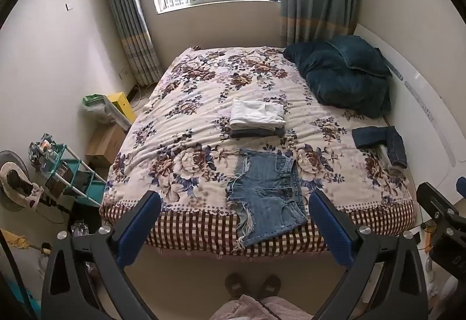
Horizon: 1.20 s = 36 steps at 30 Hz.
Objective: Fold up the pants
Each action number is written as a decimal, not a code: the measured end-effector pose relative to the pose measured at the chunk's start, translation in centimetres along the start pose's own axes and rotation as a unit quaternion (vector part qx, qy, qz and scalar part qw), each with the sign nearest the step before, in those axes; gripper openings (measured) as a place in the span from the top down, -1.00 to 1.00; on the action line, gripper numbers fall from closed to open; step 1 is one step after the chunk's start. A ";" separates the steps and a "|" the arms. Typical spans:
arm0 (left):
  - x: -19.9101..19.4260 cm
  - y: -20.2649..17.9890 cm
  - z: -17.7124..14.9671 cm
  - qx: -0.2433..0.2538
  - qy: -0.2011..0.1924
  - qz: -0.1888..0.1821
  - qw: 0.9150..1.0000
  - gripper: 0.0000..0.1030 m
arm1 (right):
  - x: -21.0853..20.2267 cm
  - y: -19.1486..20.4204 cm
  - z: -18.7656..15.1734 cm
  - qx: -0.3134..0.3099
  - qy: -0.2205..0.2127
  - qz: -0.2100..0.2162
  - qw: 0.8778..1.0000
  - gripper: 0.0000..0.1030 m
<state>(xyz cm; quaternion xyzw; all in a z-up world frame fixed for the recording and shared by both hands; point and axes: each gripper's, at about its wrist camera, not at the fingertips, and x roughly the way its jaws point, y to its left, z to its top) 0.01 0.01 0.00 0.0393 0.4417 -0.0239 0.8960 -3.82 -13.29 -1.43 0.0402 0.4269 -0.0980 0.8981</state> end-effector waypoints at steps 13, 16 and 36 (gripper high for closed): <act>0.0 0.1 0.1 0.003 -0.007 0.006 1.000 -1.00 | -0.3 0.1 -0.1 0.001 -0.003 0.000 1.000 -1.00; -0.3 0.2 0.5 0.003 -0.007 0.005 1.000 -1.00 | -0.4 0.2 -0.1 0.000 -0.004 0.000 1.000 -1.00; -1.6 0.1 1.8 0.003 -0.022 0.003 1.000 -1.00 | -1.8 1.3 0.8 0.000 -0.011 0.003 1.000 -1.00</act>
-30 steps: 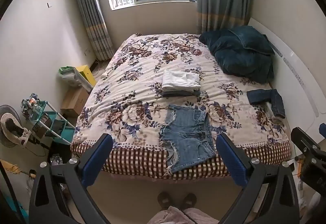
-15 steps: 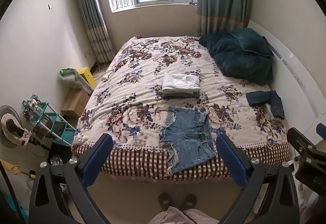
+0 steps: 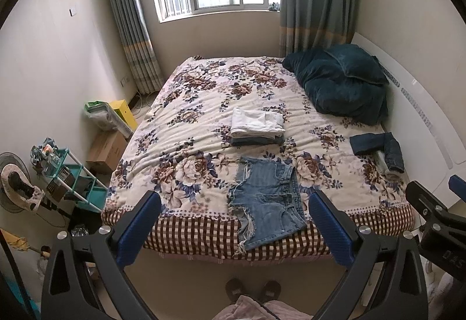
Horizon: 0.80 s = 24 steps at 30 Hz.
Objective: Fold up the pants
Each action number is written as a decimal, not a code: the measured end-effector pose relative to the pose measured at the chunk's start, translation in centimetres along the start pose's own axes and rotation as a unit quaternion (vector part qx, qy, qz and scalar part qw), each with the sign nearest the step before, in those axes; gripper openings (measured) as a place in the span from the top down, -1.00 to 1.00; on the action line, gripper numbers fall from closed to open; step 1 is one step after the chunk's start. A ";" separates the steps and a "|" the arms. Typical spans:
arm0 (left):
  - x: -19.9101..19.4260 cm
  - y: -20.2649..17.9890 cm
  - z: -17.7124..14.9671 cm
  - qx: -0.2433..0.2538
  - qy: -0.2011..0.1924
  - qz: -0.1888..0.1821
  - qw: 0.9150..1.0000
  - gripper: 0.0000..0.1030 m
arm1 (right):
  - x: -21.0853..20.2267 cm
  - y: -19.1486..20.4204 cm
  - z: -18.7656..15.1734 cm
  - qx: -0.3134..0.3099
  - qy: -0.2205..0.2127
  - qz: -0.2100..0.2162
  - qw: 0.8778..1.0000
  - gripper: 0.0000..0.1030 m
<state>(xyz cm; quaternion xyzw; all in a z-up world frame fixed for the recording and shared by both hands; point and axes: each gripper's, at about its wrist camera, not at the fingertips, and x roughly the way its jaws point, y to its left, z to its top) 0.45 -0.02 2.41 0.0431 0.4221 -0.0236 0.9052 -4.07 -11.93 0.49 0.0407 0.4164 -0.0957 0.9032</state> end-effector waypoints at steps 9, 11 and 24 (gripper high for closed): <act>-0.8 0.5 1.0 0.000 -0.010 -0.002 1.000 -1.00 | 0.0 0.0 0.3 0.003 -0.004 0.004 1.000 -1.00; -0.8 0.7 1.0 0.000 -0.012 -0.002 1.000 -1.00 | 0.0 0.0 0.4 0.003 -0.005 0.005 1.000 -1.00; -0.9 0.7 0.5 -0.001 -0.022 -0.003 1.000 -1.00 | -0.4 -0.2 0.8 0.006 -0.009 0.005 1.000 -1.00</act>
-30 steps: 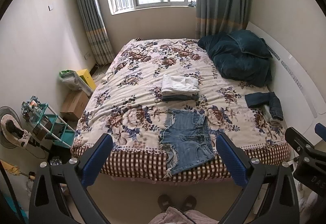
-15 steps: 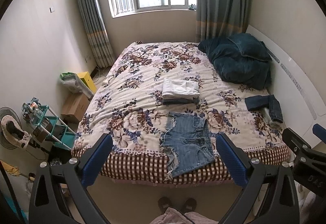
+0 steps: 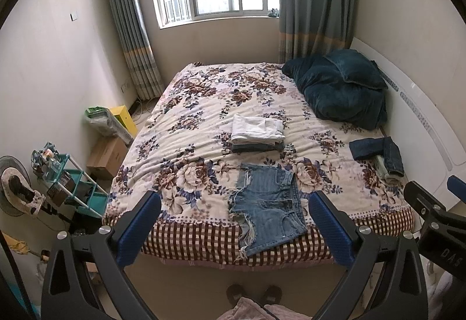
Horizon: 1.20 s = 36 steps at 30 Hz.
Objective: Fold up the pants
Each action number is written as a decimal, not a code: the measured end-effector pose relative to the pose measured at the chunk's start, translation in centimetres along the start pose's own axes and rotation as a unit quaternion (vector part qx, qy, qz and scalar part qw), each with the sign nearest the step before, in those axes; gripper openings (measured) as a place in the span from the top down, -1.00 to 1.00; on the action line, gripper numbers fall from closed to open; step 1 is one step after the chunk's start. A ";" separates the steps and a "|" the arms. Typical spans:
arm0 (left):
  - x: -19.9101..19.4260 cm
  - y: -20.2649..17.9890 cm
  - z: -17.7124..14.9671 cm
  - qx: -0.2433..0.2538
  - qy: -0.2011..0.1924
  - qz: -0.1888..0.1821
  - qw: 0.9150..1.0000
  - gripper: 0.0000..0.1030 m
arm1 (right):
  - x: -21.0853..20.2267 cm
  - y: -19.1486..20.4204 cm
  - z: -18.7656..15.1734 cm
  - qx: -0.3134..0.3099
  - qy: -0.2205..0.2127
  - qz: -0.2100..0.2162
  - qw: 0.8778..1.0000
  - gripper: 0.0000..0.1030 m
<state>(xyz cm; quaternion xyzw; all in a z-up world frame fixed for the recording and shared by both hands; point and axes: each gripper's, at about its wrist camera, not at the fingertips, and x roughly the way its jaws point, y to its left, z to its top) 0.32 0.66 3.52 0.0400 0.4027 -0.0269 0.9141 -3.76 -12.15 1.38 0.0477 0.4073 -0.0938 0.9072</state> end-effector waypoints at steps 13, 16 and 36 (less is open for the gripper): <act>0.0 -0.5 -0.4 0.000 -0.003 -0.002 1.000 -1.00 | -0.1 -0.3 0.6 0.000 -0.005 -0.001 1.000 -1.00; 0.1 -0.6 -0.4 -0.002 -0.003 -0.003 1.000 -1.00 | 0.0 -0.3 0.5 0.000 -0.006 -0.001 1.000 -1.00; 3.6 -1.5 -0.7 -0.031 0.009 0.027 0.999 -1.00 | 1.5 -0.9 0.1 -0.003 0.001 0.014 1.000 -1.00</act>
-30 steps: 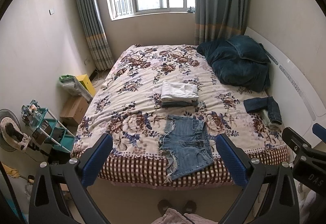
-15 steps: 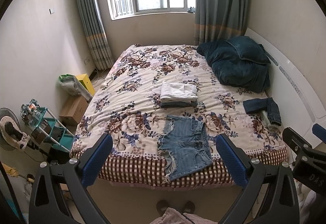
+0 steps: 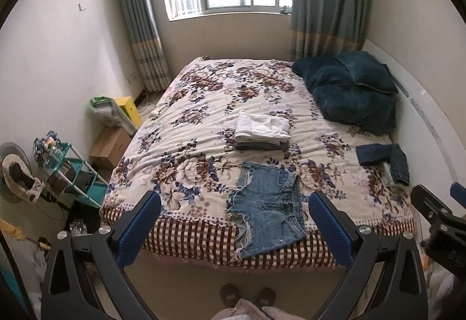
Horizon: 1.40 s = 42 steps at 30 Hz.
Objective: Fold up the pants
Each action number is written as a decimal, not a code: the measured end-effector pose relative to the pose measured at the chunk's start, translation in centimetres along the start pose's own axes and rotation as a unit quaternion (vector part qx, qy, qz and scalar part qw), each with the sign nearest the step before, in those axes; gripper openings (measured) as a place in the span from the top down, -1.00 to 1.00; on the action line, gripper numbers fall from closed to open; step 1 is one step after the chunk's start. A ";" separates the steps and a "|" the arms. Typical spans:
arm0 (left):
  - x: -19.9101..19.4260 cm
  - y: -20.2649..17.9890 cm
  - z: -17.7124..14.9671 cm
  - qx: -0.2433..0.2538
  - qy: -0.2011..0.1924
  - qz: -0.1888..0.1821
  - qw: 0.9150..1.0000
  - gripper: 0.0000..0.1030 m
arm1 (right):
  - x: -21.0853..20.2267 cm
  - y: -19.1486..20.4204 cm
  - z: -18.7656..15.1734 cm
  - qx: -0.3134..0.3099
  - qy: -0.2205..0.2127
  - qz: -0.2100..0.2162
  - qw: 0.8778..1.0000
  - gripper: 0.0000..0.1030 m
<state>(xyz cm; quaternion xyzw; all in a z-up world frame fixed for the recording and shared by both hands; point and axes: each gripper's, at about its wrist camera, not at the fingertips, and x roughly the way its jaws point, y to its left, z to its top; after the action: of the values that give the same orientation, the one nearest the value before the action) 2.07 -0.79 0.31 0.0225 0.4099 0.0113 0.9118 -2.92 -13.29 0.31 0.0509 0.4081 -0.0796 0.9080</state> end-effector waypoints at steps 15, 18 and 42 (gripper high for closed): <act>25.8 0.6 0.3 -0.002 0.144 0.066 0.987 -1.00 | 25.4 1.3 0.6 0.006 0.123 0.011 0.992 -1.00; 31.8 0.2 0.9 0.010 0.173 0.054 0.983 -1.00 | 32.6 1.6 0.5 0.011 0.166 0.001 0.986 -1.00; 78.3 -3.2 -2.4 0.023 0.321 -0.077 0.944 -0.95 | 86.9 -2.8 -7.3 0.053 0.408 0.025 0.911 -1.00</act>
<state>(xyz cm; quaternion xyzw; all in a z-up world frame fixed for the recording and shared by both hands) 52.29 -0.87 -59.90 0.0073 0.6812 -0.0621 0.7294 48.03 -23.80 -69.75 0.1372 0.7370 -0.0502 0.6599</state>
